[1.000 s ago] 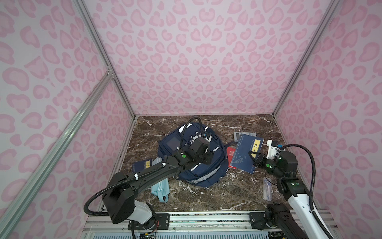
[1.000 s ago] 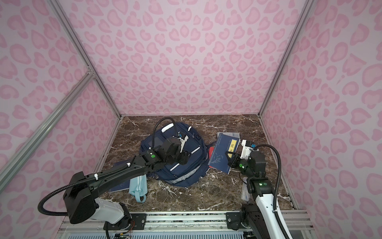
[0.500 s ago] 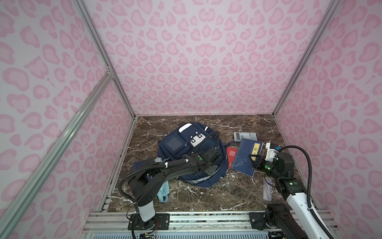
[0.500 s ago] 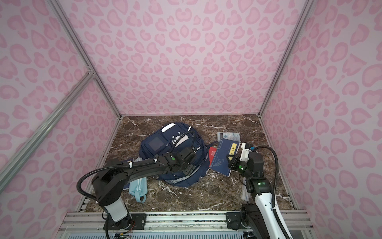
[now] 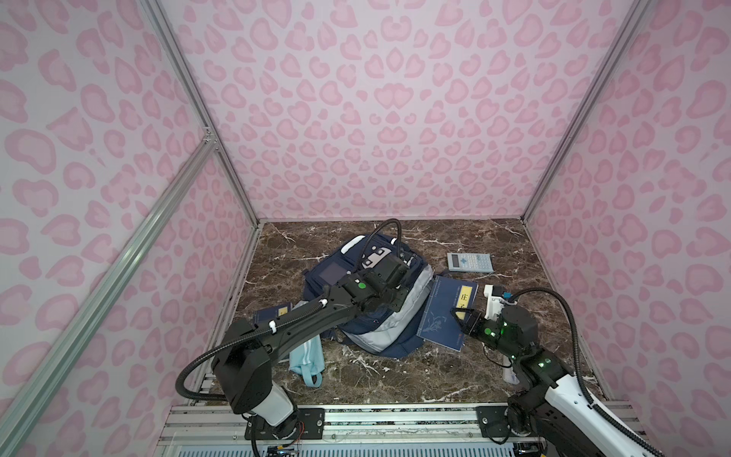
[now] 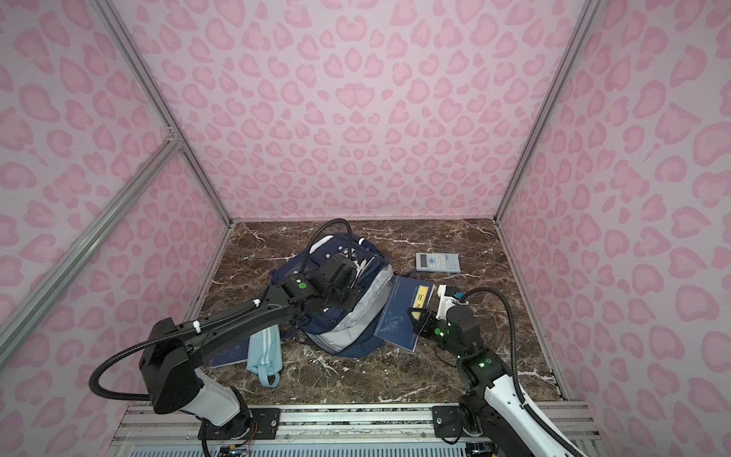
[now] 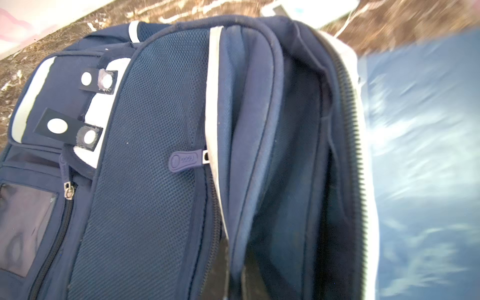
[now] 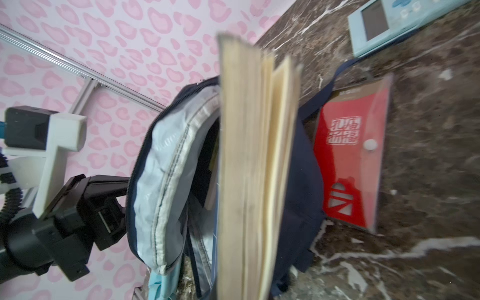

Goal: Pack books, pencil case, and school supplies into a backpack
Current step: Open the student bag at the center of the table, then place the book in the student bag.

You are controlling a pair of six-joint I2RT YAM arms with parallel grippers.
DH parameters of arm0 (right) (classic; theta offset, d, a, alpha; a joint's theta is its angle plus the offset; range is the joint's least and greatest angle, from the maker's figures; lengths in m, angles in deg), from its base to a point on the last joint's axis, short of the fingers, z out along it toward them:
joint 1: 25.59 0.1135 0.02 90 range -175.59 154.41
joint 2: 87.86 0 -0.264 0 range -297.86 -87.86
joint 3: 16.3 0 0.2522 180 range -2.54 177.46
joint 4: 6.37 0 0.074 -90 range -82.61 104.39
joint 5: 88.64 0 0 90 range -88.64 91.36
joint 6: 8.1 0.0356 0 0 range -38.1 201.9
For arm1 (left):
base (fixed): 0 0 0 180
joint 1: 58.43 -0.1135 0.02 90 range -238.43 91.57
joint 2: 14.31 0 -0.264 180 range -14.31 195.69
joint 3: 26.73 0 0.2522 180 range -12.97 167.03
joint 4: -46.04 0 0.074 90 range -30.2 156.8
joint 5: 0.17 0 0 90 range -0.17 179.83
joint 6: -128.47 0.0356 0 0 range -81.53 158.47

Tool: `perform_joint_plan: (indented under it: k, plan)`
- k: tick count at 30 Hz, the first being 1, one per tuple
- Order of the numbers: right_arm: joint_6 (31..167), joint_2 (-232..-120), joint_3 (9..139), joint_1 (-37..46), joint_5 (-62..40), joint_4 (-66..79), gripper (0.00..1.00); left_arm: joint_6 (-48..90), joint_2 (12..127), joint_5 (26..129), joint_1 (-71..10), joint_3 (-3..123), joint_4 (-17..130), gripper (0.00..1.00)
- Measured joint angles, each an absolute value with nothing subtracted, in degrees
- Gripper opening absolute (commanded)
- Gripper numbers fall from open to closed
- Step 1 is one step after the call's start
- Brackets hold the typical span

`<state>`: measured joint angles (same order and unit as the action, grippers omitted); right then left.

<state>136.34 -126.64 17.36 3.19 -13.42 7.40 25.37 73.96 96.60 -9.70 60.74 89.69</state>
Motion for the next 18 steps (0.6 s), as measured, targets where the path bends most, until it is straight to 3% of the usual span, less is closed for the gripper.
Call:
perform_joint_plan:
  k: [5, 15, 16, 17, 18]
  plan:
    - [141.7, -143.5, 21.5, 12.6, -7.0, -3.2, 0.00, 24.8, 69.1, 89.0, -12.8, 60.6, 91.8, 0.03]
    - [146.9, -188.5, 44.0, 19.2, -4.4, -27.3, 0.00, 23.5, 65.5, 82.8, -18.7, 61.6, 93.1, 0.03]
    - [147.0, -192.2, 46.5, 19.8, -3.7, -28.6, 0.13, 23.5, 65.5, 82.4, -19.1, 61.9, 93.3, 0.03]
    - [147.4, -195.8, 49.3, 20.3, -2.9, -29.3, 0.33, 23.5, 65.5, 82.2, -19.5, 62.1, 93.3, 0.03]
    - [147.9, -198.4, 51.4, 20.6, -2.4, -30.0, 0.44, 23.5, 65.5, 82.1, -19.8, 62.2, 93.3, 0.03]
